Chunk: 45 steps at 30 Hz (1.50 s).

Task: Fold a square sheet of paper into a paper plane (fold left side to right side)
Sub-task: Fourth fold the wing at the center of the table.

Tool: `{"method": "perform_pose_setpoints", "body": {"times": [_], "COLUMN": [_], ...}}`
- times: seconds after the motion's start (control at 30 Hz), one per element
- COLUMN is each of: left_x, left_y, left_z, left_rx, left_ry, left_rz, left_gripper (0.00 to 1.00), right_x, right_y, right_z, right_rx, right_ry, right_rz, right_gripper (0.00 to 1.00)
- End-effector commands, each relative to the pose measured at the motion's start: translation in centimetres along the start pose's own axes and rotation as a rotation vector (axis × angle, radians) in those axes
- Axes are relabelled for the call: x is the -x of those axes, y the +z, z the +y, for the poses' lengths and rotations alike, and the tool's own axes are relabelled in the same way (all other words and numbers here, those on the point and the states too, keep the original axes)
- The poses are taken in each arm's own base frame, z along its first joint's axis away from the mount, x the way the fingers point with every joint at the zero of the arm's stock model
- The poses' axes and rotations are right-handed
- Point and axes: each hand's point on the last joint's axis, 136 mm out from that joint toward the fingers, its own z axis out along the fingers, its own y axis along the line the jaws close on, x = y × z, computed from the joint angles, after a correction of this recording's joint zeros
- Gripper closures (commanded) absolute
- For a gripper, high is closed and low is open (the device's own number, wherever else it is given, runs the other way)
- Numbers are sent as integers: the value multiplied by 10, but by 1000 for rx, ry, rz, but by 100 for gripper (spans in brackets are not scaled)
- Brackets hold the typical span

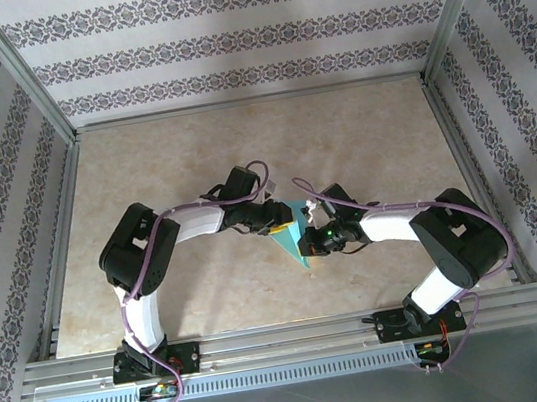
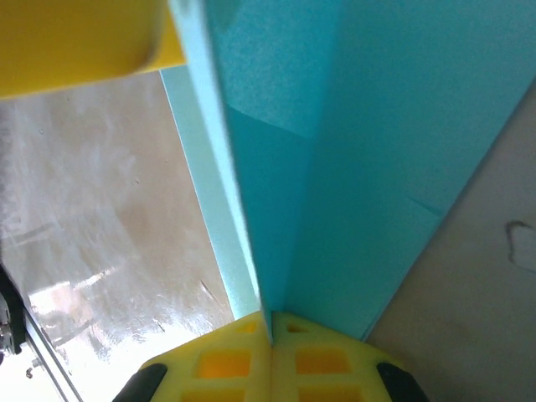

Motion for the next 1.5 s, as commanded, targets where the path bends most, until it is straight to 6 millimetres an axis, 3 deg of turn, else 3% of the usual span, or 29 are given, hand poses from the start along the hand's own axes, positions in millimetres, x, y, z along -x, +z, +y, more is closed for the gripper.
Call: {"method": "perform_pose_setpoints", "body": {"times": [0.0,0.37,0.57,0.9,1.1,1.47], "left_x": [-1,-1,-2,-2,-1,-1], "left_y": [6,9,11,13,12,12], "left_z": [6,31,39,44,41,39], "left_rx": [55,190,214,224,215,209], "left_ry": [14,18,9,0,3,4], "left_rz": [16,33,35,34,29,26], "left_gripper": [62,60,60,60,60,60], "right_x": [-10,-10,-4,19,33,36], "right_y": [4,4,1,-31,-50,-22], "right_z": [-12,-14,-8,23,16,9], "right_rx": [-22,-27,-12,92,125,155], "right_ry": [2,2,-3,-22,39,107], "right_rz": [32,31,17,-91,-154,-115], "right_gripper": [100,100,95,70,58,61]}}
